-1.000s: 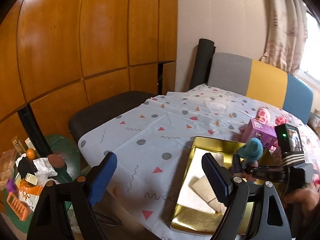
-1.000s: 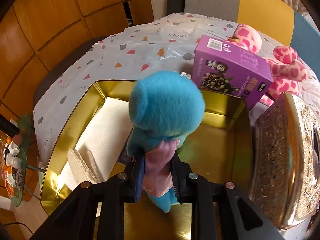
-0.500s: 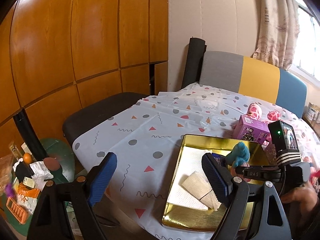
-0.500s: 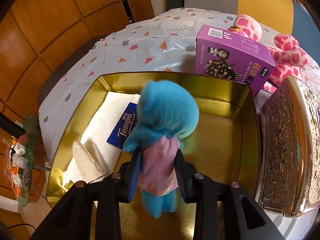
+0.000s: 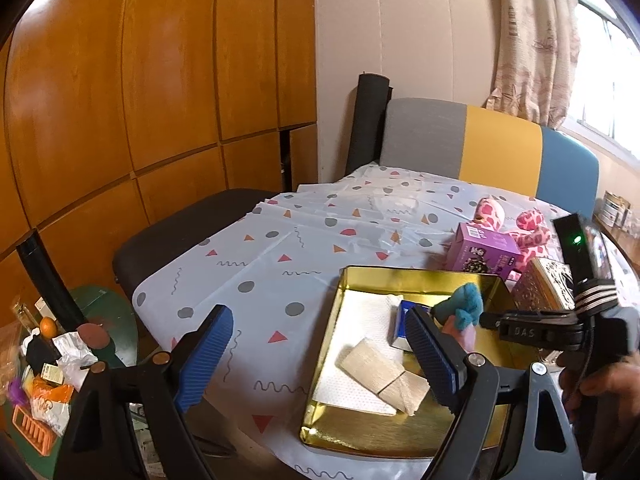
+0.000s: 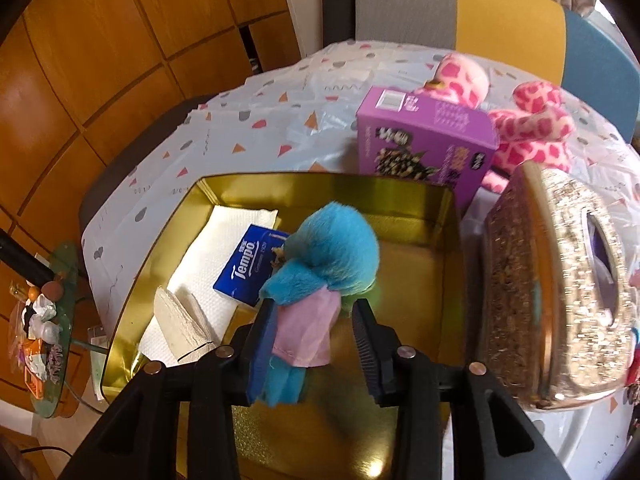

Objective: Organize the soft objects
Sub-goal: 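Open the right tool to drop the doll while left tool moves to white glove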

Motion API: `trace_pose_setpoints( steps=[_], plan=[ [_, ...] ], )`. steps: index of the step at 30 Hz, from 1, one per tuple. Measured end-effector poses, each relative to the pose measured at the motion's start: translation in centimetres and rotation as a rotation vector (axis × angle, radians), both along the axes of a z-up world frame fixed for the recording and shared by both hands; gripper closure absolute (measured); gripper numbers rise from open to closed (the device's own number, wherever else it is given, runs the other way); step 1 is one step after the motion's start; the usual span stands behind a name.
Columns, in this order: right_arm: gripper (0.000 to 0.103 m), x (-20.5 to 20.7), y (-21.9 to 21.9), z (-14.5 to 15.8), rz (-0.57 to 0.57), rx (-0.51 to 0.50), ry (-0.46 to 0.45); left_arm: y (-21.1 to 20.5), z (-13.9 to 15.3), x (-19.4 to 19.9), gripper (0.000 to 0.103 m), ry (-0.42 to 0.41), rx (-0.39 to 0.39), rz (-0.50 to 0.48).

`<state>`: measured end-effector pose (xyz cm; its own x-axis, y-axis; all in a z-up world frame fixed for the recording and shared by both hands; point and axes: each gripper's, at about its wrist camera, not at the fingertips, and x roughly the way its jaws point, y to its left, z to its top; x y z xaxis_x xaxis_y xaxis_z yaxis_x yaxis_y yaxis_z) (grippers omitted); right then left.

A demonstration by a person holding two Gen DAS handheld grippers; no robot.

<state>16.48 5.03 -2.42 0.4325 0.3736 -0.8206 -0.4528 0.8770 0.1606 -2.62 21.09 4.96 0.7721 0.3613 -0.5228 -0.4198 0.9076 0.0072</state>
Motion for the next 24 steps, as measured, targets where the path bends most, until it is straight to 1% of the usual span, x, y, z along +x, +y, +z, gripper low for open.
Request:
trace_pose_setpoints(
  steps=[5,9,12,18,24],
  plan=[
    [0.063,-0.8,-1.9,2.0,-0.013,0.013,-0.066,-1.4,-0.2,0.8,0.015,0.012,0.003,-0.048],
    [0.063,-1.7,-4.4,3.7,-0.023,0.014,-0.122,-3.5,-0.5,2.1,0.014,0.032,-0.004,-0.124],
    [0.063,-2.2,-7.1,4.6,-0.058,0.012,-0.148,-5.5,-0.8,3.1,0.014,0.046,0.006,-0.189],
    [0.063,-2.9,-13.8,5.3,-0.180,0.022,-0.167,-10.6,-1.1,4.9,0.014,0.072,0.025,-0.338],
    [0.063,-3.2,-21.9,4.8,-0.353,0.026,-0.158,-15.9,-1.4,6.4,0.014,0.097,0.052,-0.479]
  ],
)
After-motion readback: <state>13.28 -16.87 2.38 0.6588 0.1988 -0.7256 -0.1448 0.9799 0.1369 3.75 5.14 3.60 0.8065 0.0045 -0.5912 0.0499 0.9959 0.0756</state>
